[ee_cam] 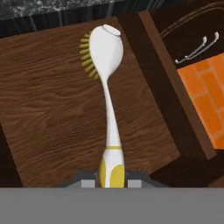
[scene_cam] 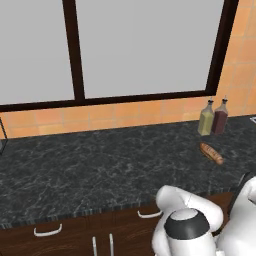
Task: Pick the dish brush from the drawer and place it on the counter.
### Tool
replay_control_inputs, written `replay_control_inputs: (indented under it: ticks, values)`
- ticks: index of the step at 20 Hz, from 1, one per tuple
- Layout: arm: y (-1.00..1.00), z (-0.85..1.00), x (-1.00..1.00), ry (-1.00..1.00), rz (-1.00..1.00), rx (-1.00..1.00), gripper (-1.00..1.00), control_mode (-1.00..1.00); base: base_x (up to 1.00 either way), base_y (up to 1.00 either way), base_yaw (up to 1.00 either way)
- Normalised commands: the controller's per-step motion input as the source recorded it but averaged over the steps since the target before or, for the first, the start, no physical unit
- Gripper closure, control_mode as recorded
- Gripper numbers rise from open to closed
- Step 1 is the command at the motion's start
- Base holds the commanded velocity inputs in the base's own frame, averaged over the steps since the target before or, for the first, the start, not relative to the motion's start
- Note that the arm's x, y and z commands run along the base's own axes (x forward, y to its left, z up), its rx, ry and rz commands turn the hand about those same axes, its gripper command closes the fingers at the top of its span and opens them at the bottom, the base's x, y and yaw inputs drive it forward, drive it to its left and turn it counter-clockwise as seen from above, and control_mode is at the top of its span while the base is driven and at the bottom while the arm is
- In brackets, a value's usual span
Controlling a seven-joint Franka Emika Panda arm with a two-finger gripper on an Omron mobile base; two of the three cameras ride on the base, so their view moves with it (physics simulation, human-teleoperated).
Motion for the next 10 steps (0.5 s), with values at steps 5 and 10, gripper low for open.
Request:
replay_control_inputs:
  ticks: [5, 10]
  values:
    - [0.30, 1.00, 0.02, -0.36, 0.20, 0.01, 1.00, -1.00, 0.00, 0.00, 0.00]
    - [0.83, 0.75, 0.66, -0.05, 0.25, 0.02, 1.00, -1.00, 0.00, 0.00, 0.00]
